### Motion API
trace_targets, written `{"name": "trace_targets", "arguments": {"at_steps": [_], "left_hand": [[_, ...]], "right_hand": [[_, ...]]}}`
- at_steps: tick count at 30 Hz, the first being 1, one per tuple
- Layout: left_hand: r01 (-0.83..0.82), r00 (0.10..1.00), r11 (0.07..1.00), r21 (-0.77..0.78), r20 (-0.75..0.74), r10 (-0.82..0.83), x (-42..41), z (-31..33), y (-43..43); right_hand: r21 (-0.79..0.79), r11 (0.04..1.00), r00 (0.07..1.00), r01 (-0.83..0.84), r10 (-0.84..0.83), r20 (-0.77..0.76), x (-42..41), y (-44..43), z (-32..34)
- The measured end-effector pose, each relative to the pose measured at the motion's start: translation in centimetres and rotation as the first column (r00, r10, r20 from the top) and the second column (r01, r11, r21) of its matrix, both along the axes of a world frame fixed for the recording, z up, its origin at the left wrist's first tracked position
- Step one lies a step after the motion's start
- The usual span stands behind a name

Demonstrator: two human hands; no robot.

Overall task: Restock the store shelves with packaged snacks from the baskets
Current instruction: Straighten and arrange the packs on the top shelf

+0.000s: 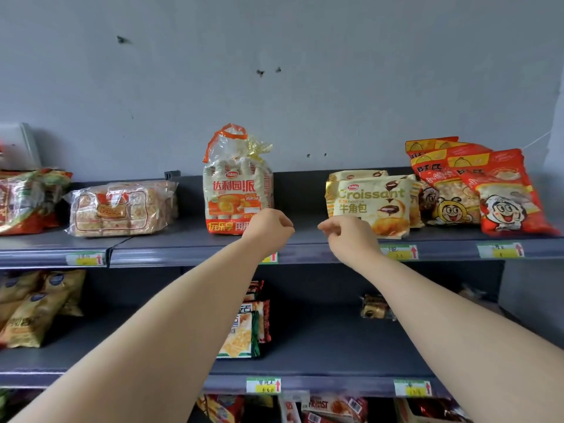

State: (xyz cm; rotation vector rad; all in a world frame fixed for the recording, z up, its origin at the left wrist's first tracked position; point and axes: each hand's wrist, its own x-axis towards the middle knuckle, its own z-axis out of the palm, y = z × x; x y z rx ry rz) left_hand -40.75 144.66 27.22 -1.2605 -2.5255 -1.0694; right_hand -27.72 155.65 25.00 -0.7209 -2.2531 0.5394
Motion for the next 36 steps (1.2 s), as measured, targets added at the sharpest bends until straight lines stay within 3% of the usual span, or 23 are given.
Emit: {"name": "trace_targets", "arguments": {"at_steps": [5, 11, 16, 21, 26, 33, 36], "left_hand": [[-0.163, 0.987, 0.983, -0.080, -0.008, 0.163, -1.2, 0.0, -2.3], [-0.296, 0.954, 0.954, -0.038, 0.032, 0.297, -4.3, 1.3, -4.1], [-0.354, 0.923, 0.932, 0.076, 0.188, 0.335, -8.8, 1.4, -4.7], [-0.382, 0.899, 0.921, 0.080, 0.264, 0.350, -13.4, 1.4, -4.3], [-0.369, 0.892, 0.919, 0.139, 0.330, 0.308, -17.8, 1.3, -3.3], [-0.277, 0.867, 0.925, 0.259, 0.482, 0.124, -22.3, 0.3, -0.7], [-0.232, 0.844, 0.907, 0.350, 0.537, 0.009, -23.3, -0.3, -0.5]], "right_hand": [[-0.045, 0.992, 0.993, -0.116, 0.115, -0.009, -0.7, -0.8, -0.4], [-0.102, 0.980, 0.984, -0.171, 0.166, -0.057, -3.7, -1.4, -0.2], [-0.150, 0.974, 0.985, -0.171, 0.163, -0.063, -7.1, -1.5, 0.2], [-0.208, 0.968, 0.990, -0.140, 0.130, -0.058, -11.6, -1.2, 0.8], [-0.226, 0.966, 0.991, -0.128, 0.118, -0.055, -15.7, -1.7, 1.0], [-0.310, 0.946, 0.995, -0.096, 0.090, -0.034, -20.0, 0.0, 1.1], [-0.232, 0.971, 0.997, -0.061, 0.046, -0.069, -21.3, 0.9, 0.7]]}}
